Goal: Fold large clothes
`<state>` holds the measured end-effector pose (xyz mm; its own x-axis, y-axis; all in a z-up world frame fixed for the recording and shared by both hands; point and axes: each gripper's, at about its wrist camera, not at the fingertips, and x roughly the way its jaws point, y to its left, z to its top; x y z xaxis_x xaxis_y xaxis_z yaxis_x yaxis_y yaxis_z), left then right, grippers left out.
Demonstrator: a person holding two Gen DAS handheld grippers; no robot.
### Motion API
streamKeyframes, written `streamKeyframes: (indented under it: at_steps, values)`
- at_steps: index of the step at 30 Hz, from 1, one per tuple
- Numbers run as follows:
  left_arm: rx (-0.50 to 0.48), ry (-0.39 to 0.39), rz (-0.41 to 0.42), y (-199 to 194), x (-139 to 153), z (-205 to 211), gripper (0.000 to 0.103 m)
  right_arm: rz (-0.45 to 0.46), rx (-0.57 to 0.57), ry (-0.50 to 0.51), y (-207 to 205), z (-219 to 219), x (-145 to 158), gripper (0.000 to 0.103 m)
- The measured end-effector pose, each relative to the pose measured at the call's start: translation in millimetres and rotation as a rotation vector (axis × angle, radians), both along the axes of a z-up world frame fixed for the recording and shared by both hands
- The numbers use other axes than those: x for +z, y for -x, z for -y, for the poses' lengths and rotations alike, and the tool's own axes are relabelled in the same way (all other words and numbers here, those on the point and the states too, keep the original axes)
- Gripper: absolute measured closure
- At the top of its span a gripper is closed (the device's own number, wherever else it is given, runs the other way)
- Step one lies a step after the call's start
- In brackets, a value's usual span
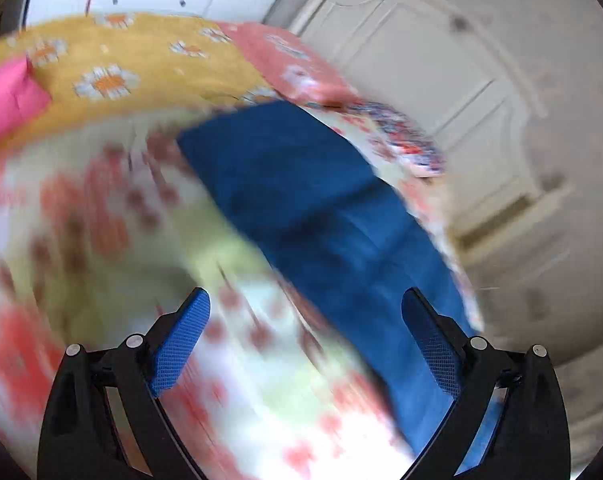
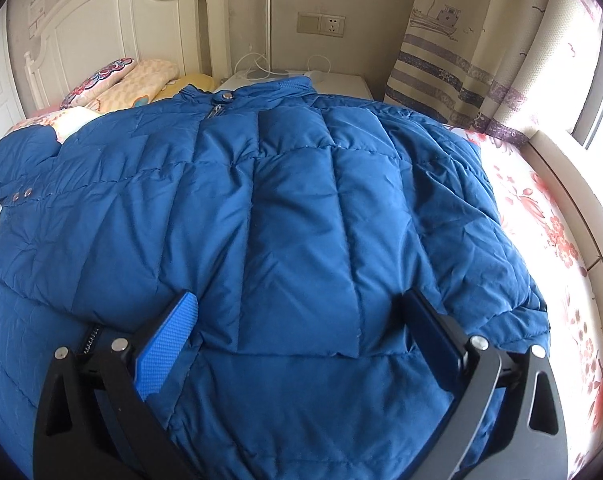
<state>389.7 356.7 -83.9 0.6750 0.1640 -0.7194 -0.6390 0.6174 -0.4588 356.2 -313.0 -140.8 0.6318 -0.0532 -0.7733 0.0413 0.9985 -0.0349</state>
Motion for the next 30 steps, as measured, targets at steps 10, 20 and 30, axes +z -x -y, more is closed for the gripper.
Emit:
streamKeyframes:
  at_steps: [10, 20, 30]
  values:
    - [-0.069, -0.393, -0.011, -32, 49, 69, 0.096, 0.003, 0.003, -0.003, 1, -1, 0, 0.003]
    - [-0.722, -0.741, 0.294, -8, 126, 356, 0.099, 0.009, 0.007, -0.020, 2, 1, 1, 0.002]
    - [-0.693, -0.442, 0.102, 41, 35, 308, 0.098, 0.020, 0.017, -0.046, 2, 4, 1, 0.002]
